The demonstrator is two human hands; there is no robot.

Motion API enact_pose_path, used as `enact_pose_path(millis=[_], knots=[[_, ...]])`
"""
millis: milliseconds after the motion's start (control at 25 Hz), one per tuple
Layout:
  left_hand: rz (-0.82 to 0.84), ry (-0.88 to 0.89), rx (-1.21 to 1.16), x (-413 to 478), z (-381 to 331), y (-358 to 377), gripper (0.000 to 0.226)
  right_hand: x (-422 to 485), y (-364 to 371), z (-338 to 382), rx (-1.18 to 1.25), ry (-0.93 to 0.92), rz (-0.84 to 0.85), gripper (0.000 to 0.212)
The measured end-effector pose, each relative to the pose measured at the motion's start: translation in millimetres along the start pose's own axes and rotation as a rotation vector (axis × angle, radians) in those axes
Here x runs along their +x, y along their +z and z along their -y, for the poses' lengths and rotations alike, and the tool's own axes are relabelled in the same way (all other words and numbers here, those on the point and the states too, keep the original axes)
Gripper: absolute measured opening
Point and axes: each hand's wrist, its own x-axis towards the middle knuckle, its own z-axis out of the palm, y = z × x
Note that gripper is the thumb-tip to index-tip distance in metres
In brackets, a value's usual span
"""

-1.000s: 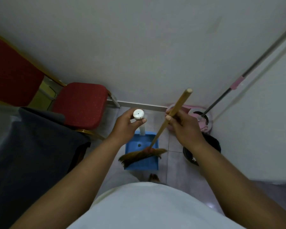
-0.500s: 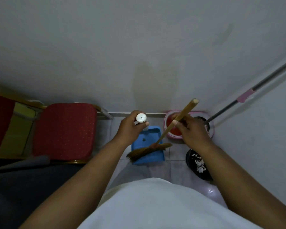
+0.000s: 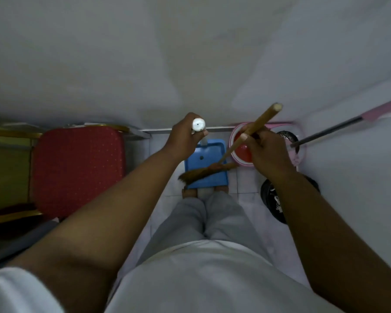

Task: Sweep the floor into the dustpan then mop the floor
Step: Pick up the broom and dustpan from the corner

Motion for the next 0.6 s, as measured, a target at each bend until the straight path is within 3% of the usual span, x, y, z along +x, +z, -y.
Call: enact_pose_path(millis=[600], knots=[[0.011, -0.092, 0.095, 111.2, 59.1, 48.4, 0.031, 128.7, 48.8, -39.4, -0.061, 0.04, 0.103, 0.018]])
